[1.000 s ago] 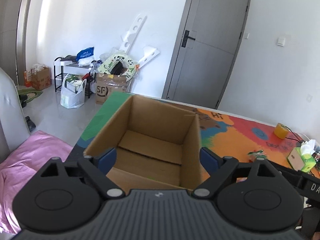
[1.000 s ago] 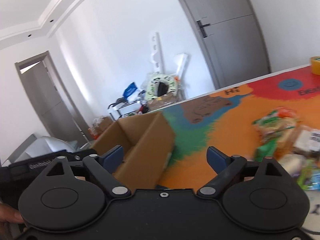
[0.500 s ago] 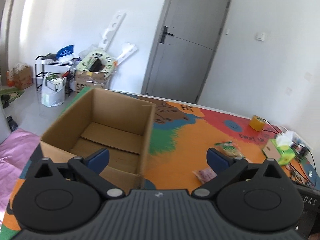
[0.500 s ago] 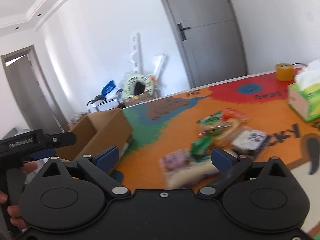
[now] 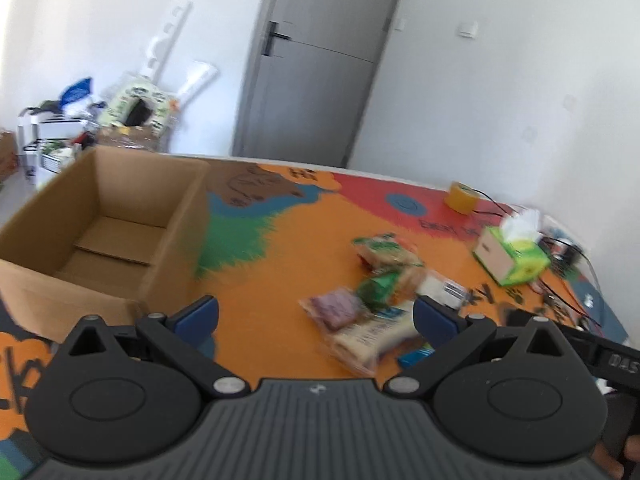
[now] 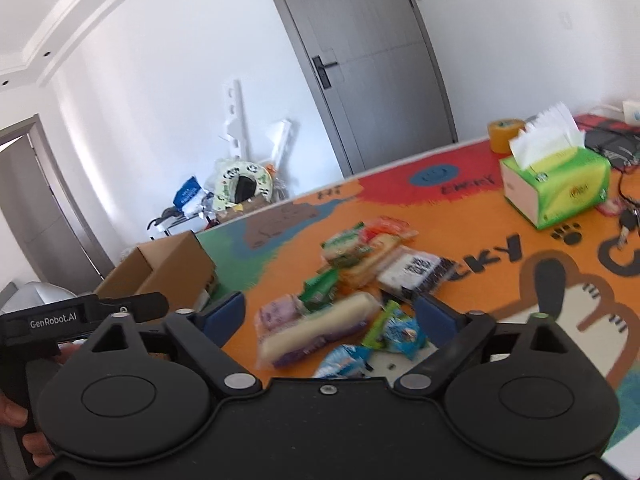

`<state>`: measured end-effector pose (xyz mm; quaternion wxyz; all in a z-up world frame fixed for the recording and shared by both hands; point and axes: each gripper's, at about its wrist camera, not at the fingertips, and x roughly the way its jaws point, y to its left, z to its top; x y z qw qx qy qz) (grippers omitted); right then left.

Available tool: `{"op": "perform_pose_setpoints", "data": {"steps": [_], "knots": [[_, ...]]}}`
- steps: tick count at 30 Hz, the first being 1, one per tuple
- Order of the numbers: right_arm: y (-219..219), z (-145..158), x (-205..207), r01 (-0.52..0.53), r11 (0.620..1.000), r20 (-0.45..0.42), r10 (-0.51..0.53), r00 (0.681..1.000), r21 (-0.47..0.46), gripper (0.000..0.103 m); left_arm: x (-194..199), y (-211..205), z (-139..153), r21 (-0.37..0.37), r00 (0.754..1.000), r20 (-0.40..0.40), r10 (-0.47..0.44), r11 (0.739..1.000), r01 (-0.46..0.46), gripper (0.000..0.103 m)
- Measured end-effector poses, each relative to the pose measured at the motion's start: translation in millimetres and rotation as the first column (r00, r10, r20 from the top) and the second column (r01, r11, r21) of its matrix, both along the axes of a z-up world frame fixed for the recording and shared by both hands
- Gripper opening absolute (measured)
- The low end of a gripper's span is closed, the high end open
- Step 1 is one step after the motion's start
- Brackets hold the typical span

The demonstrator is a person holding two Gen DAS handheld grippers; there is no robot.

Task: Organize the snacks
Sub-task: 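Return both tools to the snack pile, then grasp the white RUNFU cake bar with the left tool while the right tool grasps a blue candy pack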

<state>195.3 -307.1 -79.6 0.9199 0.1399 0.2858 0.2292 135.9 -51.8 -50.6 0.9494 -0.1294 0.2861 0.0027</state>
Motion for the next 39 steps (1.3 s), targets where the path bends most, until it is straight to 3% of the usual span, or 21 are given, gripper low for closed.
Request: {"op": "perform_pose_setpoints", "data": {"steps": [13, 18, 21, 23, 34, 39], "knots": [[11.4, -39.9, 11.2, -0.029, 1.0, -0.117, 0.029, 0.993, -0.001, 0.064, 23.6, -20.1, -31.2, -0.012, 0.997, -0.029, -0.077, 0.997, 0.077, 0.1], [19.6, -54.3, 20.2, -0.019, 1.0, -0.145, 0.019, 0.989, 0.0, 0.06, 31.0, -20.7, -39.8, -0.026, 0.994, -0.035, -0.108, 0.994, 0.107, 0.095], [27.4, -63.1, 23.7, -0.021, 1.0, -0.16, 0.019, 0.987, -0.013, 0.052, 36.5, -20.6, -46.9, -0.026, 0.992, -0.052, -0.119, 0.993, 0.118, 0.091], [31.2, -69.9, 26.2, -0.027, 1.0, -0.178, 0.024, 0.984, -0.016, 0.033, 39.8, -20.3, -51.4, -0.027, 0.99, -0.061, -0.127, 0.992, 0.126, 0.09], [16.6, -68.7, 21.0, 0.021, 0.999, -0.151, -0.025, 0.988, -0.028, 0.029, 49.9, -34.9, -60.7, 0.01, 0.987, -0.074, -0.144, 0.989, 0.145, 0.089], [1.1, -68.6, 19.0, 0.064, 0.998, -0.143, -0.067, 0.987, -0.025, 0.029, 57.5, -44.7, -64.1, 0.021, 0.985, -0.073, -0.159, 0.987, 0.161, 0.076]]}}
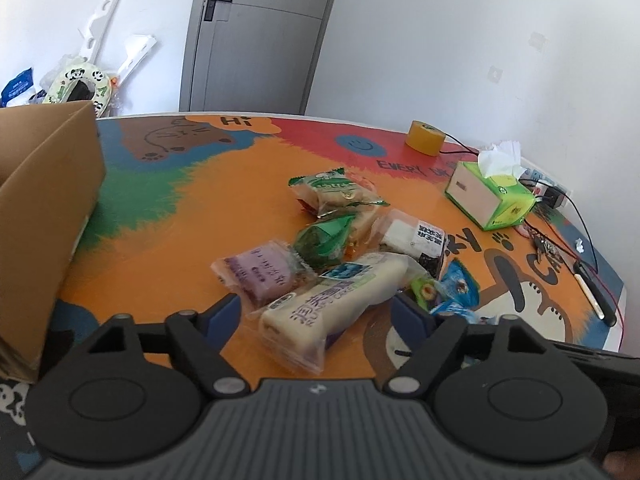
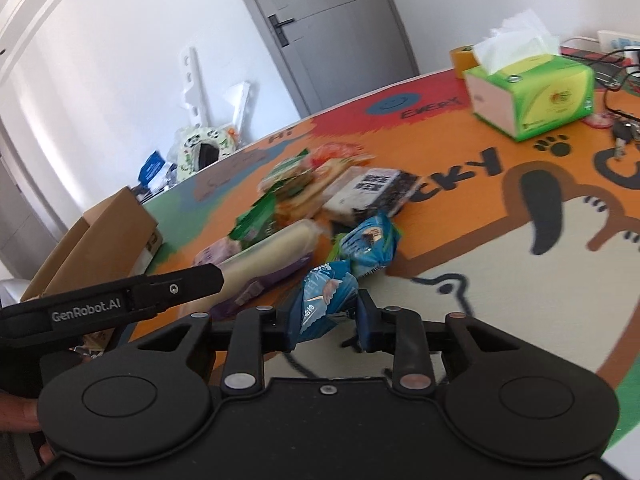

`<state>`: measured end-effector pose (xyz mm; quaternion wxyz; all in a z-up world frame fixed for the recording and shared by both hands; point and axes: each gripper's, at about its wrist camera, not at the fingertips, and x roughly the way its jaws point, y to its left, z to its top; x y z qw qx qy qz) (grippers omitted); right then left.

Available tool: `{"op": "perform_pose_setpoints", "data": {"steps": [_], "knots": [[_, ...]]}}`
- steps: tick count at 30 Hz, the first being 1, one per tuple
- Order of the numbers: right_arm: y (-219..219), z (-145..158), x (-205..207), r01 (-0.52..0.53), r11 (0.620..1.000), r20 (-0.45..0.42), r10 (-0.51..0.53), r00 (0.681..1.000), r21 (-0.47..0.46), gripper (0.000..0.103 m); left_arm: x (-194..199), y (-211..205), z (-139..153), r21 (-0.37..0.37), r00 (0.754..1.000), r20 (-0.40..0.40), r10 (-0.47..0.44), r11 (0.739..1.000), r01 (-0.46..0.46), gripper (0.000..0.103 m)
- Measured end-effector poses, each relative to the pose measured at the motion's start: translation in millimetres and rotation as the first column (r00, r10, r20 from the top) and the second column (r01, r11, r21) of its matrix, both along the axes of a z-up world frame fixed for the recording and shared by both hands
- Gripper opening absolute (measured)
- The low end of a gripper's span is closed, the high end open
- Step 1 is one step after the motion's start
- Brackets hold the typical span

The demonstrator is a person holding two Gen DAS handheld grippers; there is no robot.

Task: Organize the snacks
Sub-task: 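Grasp the white RUNFU cake bar with the left tool while the right tool grasps a blue candy pack, then carry the cake bar and blue candy pack into the cardboard box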

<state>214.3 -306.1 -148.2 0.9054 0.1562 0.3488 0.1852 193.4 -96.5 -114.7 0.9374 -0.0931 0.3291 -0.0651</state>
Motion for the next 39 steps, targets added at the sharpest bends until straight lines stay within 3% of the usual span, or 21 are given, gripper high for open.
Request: {"op": "perform_pose_setpoints", "data": {"steps": [8, 15, 18, 19, 21, 23, 39], "knots": [[-11.9, -7.9, 5.1, 0.039, 0.999, -0.018, -0.038, 0.999, 0.009, 0.029, 12.7, -10.0, -7.0, 0.04, 1.0, -0.007, -0.019, 0.999, 0.019, 0.063], [-11.8, -9.8, 6.3, 0.04, 0.999, -0.012, -0.04, 0.999, 0.011, 0.029, 15.2, -20.7, -19.5, 0.058, 0.997, -0.058, -0.059, 0.996, 0.062, 0.062], [-10.3, -9.1, 5.1, 0.038, 0.999, -0.01, -0.038, 0.999, 0.001, 0.029, 12.5, -27.1, -23.1, 0.098, 0.997, -0.049, -0.064, 0.993, 0.069, 0.061], [-10.2, -8.9, 4.8, 0.038, 0.999, -0.009, -0.038, 0.999, -0.001, 0.029, 11.8, -28.0, -23.6, 0.106, 0.997, -0.047, -0.061, 0.992, 0.065, 0.057], [-10.0, -8.5, 3.8, 0.039, 0.999, -0.007, -0.039, 0.999, -0.003, 0.029, 10.0, -29.6, -23.4, 0.126, 0.997, -0.041, -0.058, 0.99, 0.063, 0.039], [-9.4, -7.7, 2.3, 0.042, 0.999, -0.003, -0.042, 0.999, -0.006, 0.028, 7.1, -30.9, -22.4, 0.131, 0.997, -0.041, -0.066, 0.989, 0.071, 0.033], [-10.5, 16.8, -16.0, 0.033, 0.999, 0.094, -0.035, 0.995, 0.022, 0.024, -23.6, -29.1, 3.2, 0.058, 0.997, 0.013, -0.081, 0.995, 0.08, 0.025]]}}
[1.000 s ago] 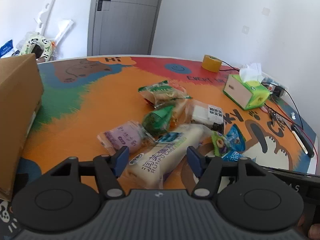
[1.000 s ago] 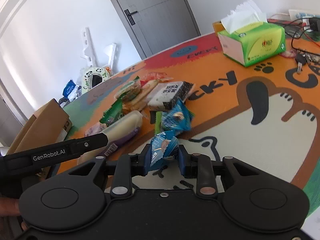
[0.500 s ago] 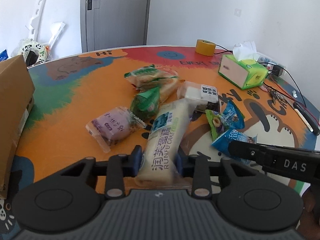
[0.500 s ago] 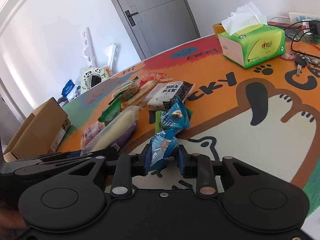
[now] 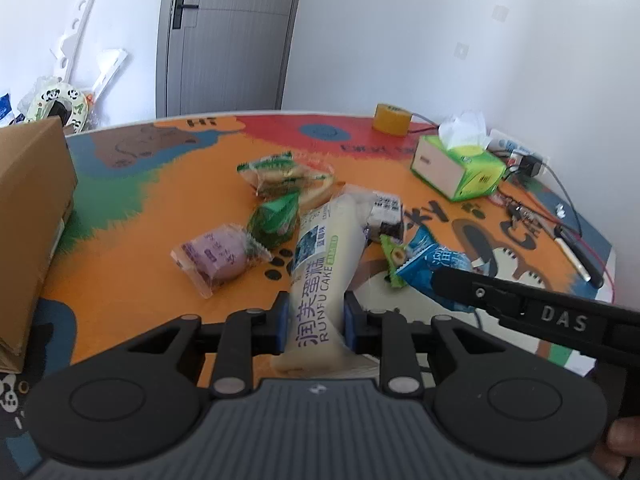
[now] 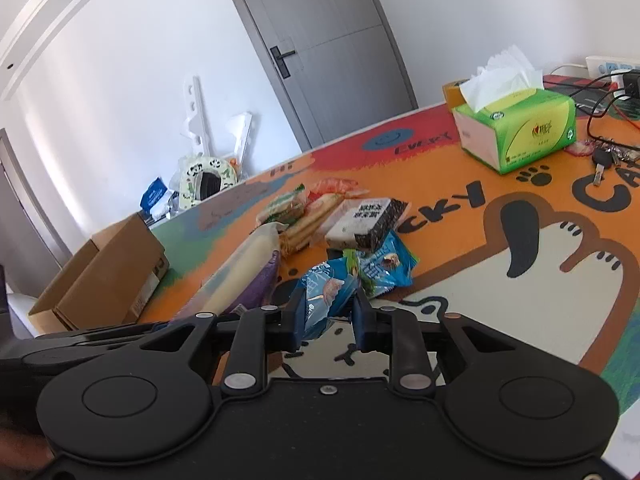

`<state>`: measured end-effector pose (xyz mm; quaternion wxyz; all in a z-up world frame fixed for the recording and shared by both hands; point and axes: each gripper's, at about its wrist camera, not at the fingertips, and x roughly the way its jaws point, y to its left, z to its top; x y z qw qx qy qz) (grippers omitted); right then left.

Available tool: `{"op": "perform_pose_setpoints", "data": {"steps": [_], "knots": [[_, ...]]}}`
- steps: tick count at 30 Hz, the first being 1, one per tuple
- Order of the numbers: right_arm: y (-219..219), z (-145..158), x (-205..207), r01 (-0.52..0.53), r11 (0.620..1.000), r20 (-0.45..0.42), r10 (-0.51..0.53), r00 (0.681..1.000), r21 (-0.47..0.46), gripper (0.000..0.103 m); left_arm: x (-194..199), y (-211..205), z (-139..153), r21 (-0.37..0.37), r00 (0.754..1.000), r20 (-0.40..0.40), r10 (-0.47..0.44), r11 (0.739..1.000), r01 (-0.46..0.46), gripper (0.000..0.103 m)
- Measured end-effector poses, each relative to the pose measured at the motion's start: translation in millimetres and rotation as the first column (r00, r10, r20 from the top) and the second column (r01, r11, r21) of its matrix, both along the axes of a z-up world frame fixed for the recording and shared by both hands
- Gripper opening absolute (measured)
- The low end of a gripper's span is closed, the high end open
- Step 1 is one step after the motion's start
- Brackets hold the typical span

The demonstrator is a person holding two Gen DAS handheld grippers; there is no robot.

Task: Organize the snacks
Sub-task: 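Carry the cake bar and blue candy pack into the cardboard box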

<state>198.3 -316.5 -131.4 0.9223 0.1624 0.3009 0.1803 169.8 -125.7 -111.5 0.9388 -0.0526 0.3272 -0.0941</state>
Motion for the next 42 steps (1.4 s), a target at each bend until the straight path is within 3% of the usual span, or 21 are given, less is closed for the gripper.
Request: {"op": "perform_pose_setpoints", "data": {"steps": [19, 42], "knots": [[28.1, 26.9, -3.3, -0.039, 0.999, 0.049, 0.038, 0.998, 0.019, 0.024, -25.0, 43.4, 49.5, -0.04, 0.988, 0.116, 0.099, 0.995, -0.094, 0.025], [112.7, 61.7, 15.2, -0.194, 0.981, 0.11, 0.191, 0.975, 0.02, 0.025, -41.8, 137.6, 75.4, -0.08, 0.932, 0.184, 0.311, 0.95, -0.301, 0.025]]}}
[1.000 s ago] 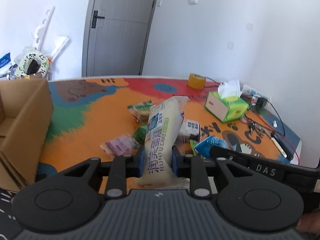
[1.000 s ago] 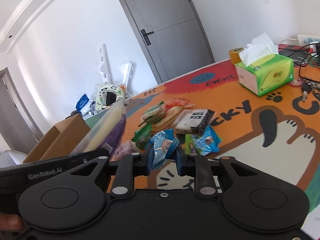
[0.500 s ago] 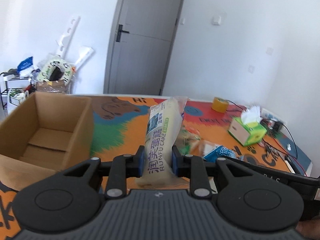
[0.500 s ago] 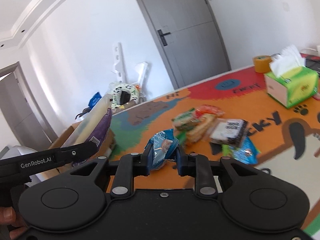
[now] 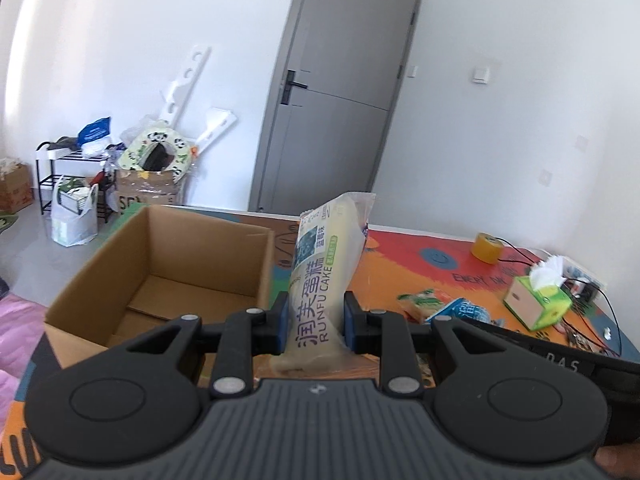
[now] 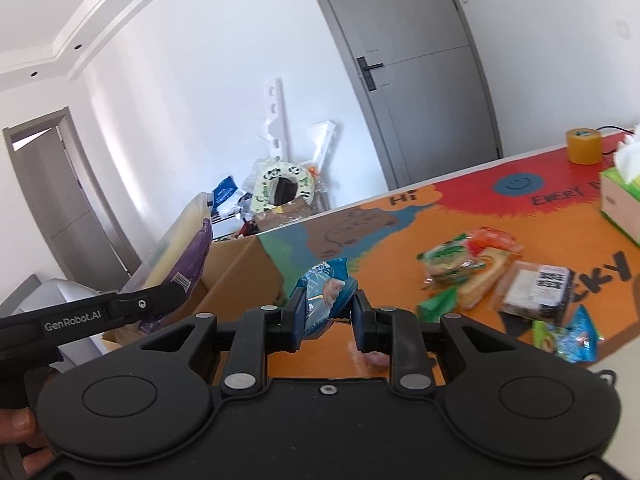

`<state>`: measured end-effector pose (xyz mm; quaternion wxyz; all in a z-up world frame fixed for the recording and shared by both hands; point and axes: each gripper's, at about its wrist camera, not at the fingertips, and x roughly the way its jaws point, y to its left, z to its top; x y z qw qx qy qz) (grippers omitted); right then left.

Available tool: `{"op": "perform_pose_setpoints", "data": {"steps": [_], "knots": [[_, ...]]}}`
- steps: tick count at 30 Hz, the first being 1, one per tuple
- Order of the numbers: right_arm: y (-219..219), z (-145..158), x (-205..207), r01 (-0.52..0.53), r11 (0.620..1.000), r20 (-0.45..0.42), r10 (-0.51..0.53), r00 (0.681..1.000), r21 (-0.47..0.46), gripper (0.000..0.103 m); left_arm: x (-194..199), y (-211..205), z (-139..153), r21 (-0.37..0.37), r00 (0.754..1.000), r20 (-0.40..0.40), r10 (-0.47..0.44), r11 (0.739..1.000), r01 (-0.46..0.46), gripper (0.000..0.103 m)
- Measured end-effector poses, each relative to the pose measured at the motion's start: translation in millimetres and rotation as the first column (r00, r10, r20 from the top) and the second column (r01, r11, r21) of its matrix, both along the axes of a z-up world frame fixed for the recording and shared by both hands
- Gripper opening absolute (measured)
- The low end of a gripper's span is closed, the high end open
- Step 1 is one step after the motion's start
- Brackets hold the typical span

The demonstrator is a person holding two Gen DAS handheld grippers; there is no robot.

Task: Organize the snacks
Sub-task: 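Carry the cake bar and blue candy pack into the cardboard box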

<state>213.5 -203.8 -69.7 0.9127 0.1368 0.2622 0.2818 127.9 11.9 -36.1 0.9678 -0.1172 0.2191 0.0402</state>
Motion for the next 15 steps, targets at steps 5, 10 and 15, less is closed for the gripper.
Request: {"op": "perform_pose_setpoints", "data": {"steps": [5, 10, 15], "knots": [[17.2, 1.7, 4.4, -0.033, 0.999, -0.002, 0.033, 0.999, 0.007, 0.025, 3.8, 19.2, -1.0, -0.002, 0.999, -0.013, 0.045, 0.999, -0.045, 0.025], [34.6, -0.2, 11.8, -0.064, 0.998, -0.01, 0.064, 0.998, 0.023, 0.025, 6.9, 40.6, -3.2, -0.005, 0.996, -0.024, 0.089, 0.996, -0.089, 0.025], [50.5, 3.3, 15.0, -0.085, 0.996, -0.005, 0.085, 0.996, 0.033, 0.025, 11.0, 62.2, -5.0, -0.016, 0.991, -0.03, 0.133, 0.991, -0.134, 0.025]]}}
